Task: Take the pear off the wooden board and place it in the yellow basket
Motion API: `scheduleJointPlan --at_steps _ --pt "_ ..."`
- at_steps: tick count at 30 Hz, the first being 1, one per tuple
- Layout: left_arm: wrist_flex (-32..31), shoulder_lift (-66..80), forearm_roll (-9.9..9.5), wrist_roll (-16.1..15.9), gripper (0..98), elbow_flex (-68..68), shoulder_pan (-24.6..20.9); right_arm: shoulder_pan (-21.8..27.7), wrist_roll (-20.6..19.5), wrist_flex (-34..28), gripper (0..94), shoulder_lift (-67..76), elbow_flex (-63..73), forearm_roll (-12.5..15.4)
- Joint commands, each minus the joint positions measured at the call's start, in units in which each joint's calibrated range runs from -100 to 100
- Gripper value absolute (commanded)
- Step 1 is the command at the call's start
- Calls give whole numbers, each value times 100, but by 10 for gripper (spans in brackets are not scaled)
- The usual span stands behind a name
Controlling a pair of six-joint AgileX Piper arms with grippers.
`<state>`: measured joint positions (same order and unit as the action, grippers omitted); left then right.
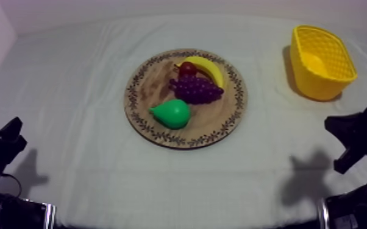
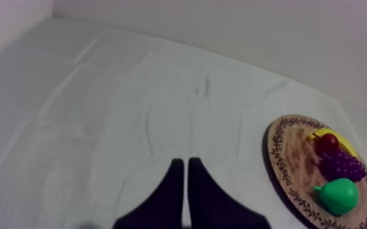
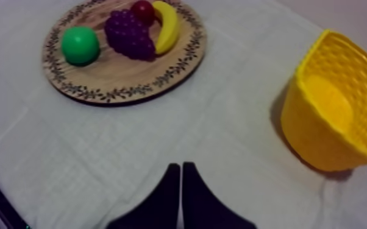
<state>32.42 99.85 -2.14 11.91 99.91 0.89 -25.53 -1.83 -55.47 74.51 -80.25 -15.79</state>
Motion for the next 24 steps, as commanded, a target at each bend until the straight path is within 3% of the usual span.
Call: scheduleJointPlan --at_steps 1,8,12,24 --pt "0 -2 -3 0 1 -2 1 -82 713 -466 6 -685 1018 111" --pt "0 -2 -3 1 1 -2 1 -212 1798 -1684 5 -2166 3154 737" --pt "0 -2 -3 1 1 -2 1 -375 2215 -2371 5 -3031 4277 967" --pt "0 -2 -3 -1 1 -2 1 -897 2509 -3351 9 -5199 6705 1102"
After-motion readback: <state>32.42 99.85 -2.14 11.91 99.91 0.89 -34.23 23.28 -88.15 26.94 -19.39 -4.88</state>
